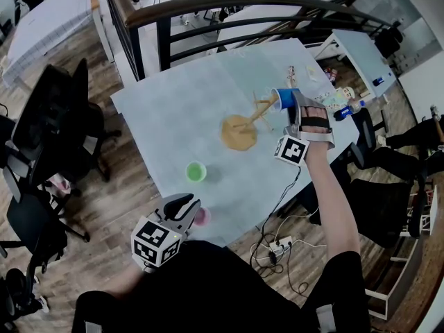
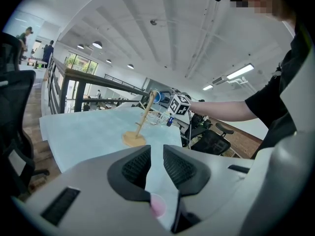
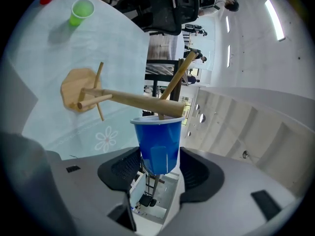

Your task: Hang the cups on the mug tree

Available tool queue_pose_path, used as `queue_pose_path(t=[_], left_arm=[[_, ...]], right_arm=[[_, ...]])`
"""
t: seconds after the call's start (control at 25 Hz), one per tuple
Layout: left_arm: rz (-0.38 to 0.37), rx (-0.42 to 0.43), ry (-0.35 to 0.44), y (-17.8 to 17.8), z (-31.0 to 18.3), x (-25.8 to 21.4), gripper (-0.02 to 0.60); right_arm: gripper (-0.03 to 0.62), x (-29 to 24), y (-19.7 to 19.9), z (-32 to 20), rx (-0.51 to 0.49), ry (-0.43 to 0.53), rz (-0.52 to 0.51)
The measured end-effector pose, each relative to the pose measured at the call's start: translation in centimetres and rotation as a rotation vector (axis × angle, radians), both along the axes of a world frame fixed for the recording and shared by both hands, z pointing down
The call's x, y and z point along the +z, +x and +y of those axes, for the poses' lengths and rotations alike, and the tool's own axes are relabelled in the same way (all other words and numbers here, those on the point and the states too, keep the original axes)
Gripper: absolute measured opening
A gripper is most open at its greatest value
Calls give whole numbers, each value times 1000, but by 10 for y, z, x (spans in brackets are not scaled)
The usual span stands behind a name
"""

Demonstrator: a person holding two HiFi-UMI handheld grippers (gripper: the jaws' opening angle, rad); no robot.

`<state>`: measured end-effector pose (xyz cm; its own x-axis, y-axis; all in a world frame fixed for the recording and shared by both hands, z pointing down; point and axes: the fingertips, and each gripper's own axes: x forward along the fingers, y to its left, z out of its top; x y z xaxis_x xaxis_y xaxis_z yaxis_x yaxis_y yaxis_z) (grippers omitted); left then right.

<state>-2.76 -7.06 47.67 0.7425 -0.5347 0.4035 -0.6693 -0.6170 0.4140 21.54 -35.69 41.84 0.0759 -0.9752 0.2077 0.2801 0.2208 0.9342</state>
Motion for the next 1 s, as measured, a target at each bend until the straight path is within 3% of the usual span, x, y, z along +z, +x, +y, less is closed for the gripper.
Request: queue_pose_path(t=[0.36,0.56,0.72,0.84,1.0], left_arm=[[4,-7,12,-1,2,-6,86],[8,-5,17,-2,5,-8,86],[8,0,25,0,7,-9,86],[5,15,37,5,11,-12,86],[1,29,69,9,12,-22,86]], right_arm=[[259,-15,-1,17,4,18,-91],[261,-32,5,46,29,44,-213],[259,-40,3,81,61,38,-448],[259,-29,-17,115,62,-83,-735],[259,-24,-47,162,42,-195,-1033]])
